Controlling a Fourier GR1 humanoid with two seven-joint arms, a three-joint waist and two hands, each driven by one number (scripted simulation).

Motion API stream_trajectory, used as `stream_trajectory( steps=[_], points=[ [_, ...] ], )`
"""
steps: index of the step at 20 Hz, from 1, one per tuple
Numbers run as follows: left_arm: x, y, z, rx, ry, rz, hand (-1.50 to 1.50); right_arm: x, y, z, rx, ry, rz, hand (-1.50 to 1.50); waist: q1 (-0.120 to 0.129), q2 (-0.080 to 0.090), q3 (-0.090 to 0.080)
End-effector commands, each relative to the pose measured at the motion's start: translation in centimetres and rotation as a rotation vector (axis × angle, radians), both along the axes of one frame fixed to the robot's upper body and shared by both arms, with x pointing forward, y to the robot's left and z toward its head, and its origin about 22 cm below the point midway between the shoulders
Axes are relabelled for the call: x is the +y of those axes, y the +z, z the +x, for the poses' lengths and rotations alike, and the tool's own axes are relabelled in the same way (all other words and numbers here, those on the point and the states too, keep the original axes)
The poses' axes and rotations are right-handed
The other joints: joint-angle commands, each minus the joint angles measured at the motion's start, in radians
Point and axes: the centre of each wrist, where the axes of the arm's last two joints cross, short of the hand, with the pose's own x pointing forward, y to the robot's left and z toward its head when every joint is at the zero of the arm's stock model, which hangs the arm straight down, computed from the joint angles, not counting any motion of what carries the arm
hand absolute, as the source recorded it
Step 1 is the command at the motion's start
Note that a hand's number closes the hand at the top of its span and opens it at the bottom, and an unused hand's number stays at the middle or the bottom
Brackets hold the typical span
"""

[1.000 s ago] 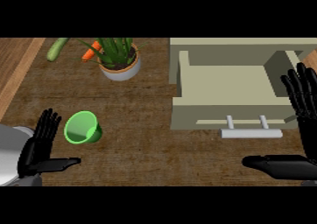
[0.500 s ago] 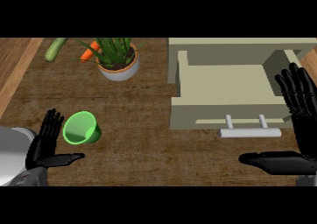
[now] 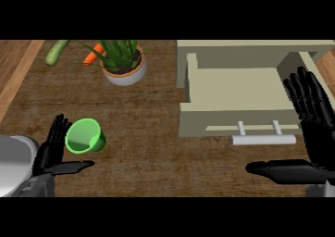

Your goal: Pick up the cup, place it into the drawer and close the drawer

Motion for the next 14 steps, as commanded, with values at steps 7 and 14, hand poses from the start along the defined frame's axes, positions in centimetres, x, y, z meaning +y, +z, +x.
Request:
stream_trajectory(
  steps=[7, 14],
  points=[
    [-1.2, 0.0, 1.1, -0.085, -0.06, -0.085, -1.5, 0.0, 0.2, 0.2, 0.004, -0.001, 0.016, -1.5, -0.003, 0.002, 0.0],
    [-2.0, -0.3, 1.0, -0.132, -0.109, -0.169, -1.5, -0.3, 1.5, 0.3, -0.001, 0.003, 0.0, -1.5, -0.008, 0.003, -0.002]
  ],
)
